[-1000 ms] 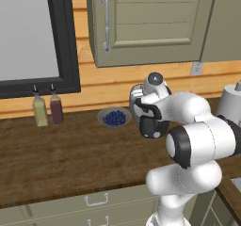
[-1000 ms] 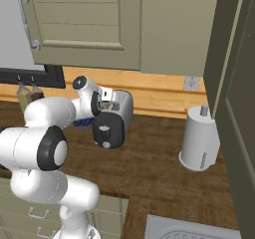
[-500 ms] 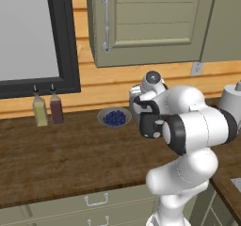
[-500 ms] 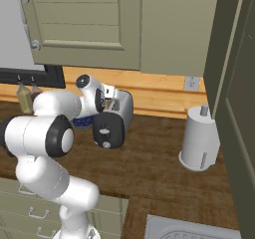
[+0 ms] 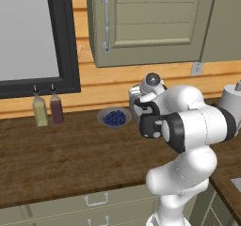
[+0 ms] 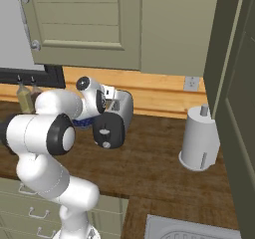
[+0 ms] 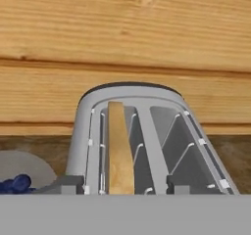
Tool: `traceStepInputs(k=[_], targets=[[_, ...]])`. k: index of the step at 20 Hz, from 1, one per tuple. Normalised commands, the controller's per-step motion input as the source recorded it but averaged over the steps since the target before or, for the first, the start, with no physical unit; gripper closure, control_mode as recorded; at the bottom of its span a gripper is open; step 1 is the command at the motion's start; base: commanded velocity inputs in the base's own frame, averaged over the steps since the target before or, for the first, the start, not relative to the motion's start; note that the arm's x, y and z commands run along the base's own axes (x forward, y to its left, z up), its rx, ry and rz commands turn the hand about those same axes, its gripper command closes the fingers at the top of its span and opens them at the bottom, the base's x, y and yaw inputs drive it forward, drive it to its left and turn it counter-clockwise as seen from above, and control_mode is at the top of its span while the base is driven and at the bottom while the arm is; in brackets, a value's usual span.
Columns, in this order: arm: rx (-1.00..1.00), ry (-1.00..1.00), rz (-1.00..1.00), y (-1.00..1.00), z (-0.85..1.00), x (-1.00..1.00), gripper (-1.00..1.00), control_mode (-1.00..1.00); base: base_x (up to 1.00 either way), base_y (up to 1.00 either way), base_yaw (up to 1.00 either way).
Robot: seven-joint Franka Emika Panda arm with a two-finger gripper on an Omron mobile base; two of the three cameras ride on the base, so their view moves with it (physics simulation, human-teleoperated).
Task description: Start the toaster. Once the lever pops up, take the bread to the plate on the dining counter.
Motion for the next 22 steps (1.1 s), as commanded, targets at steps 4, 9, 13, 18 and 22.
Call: traceStepInputs(k=[4, 9, 13, 18, 22], targets=[[0.06, 0.0, 0.0, 0.0, 0.0, 0.0, 1.0, -1.0, 0.0, 0.0, 0.0], [0.07, 0.0, 0.0, 0.0, 0.03, -0.01, 1.0, -1.0, 0.0, 0.0, 0.0], [0.05, -0.09, 0.0, 0.0, 0.43, -0.24, 1.0, -1.0, 0.0, 0.0, 0.0], [0.01, -0.21, 0.0, 0.0, 0.66, -0.28, 1.0, -1.0, 0.0, 0.0, 0.0], [0.0, -0.18, 0.0, 0.0, 0.66, -0.32, 1.0, -1.0, 0.0, 0.0, 0.0]])
